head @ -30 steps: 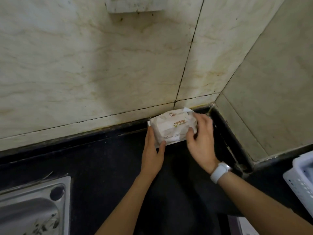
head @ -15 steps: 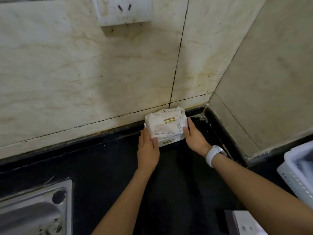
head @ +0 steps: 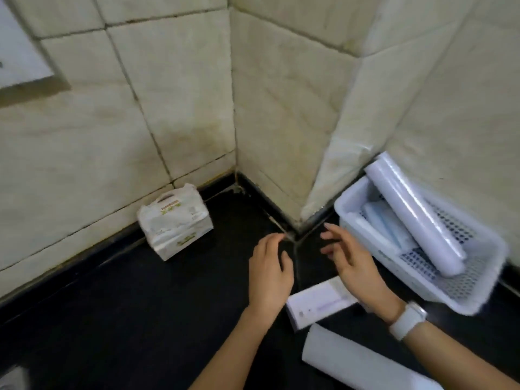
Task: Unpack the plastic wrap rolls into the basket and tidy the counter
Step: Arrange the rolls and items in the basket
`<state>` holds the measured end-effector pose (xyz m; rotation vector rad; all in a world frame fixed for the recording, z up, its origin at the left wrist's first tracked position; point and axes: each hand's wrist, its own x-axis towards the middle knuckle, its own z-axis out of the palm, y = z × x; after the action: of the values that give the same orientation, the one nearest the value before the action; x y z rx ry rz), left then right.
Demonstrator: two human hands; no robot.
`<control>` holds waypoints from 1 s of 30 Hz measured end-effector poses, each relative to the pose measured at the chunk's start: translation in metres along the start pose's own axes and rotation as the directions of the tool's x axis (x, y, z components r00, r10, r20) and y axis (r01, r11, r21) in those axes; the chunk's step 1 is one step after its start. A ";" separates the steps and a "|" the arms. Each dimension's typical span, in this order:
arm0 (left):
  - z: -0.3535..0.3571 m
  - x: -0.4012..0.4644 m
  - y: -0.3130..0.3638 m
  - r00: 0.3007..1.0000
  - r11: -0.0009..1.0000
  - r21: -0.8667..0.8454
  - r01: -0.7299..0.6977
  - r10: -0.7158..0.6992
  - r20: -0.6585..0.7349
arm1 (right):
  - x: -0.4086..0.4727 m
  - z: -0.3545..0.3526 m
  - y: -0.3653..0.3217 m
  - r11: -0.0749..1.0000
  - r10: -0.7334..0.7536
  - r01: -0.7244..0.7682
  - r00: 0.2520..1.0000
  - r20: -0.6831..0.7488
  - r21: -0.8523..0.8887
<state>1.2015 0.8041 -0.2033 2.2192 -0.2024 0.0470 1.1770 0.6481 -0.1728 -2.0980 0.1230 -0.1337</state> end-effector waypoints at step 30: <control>0.146 0.083 0.040 0.886 0.837 0.296 -0.460 0.409 0.220 | 0.087 -0.100 0.159 0.634 0.293 -0.064 0.942 0.163 -0.770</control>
<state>1.2712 0.6539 -0.2529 2.4773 -0.8426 0.1795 1.2428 0.4701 -0.2554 -2.9109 0.2564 0.4163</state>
